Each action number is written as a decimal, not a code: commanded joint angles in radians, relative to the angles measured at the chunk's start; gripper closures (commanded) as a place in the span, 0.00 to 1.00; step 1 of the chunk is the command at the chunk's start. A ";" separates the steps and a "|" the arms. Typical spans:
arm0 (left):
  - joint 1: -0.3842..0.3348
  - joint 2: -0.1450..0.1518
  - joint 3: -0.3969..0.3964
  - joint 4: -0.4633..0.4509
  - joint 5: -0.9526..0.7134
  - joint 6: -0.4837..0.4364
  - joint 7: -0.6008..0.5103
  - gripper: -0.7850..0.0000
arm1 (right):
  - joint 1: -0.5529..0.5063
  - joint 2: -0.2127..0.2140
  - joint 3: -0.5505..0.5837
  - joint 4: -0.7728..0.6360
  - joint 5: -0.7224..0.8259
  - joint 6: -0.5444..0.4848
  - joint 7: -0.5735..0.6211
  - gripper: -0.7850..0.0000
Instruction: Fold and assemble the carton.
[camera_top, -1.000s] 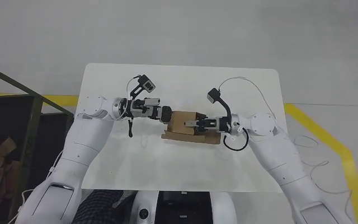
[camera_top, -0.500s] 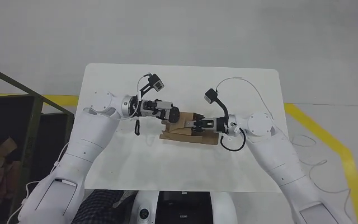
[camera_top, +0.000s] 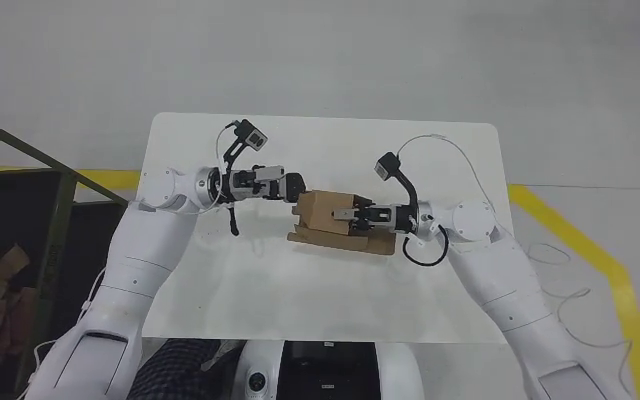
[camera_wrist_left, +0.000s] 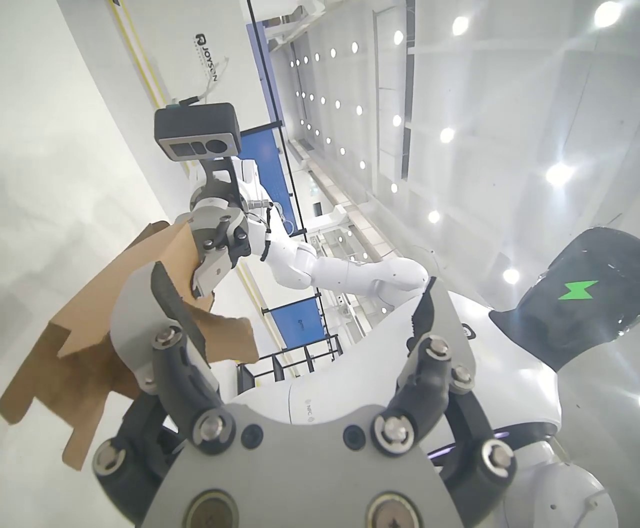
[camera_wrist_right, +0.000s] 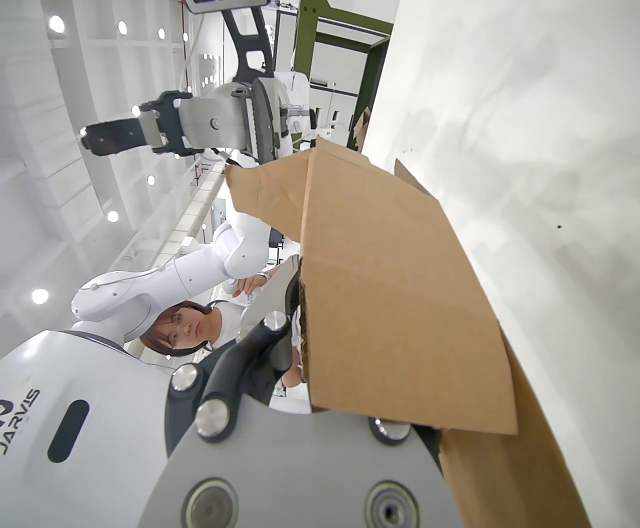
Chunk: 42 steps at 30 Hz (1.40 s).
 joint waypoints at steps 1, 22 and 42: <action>0.017 0.005 -0.015 -0.010 0.004 0.012 -0.004 0.00 | -0.002 0.002 0.008 0.001 0.008 -0.001 0.003 1.00; 0.000 0.002 0.033 0.041 0.055 0.016 0.028 0.00 | -0.018 0.005 -0.015 -0.079 0.027 0.000 0.034 1.00; -0.031 -0.002 0.053 0.051 0.012 0.023 -0.020 0.00 | 0.009 -0.011 -0.086 -0.058 0.034 0.004 0.033 1.00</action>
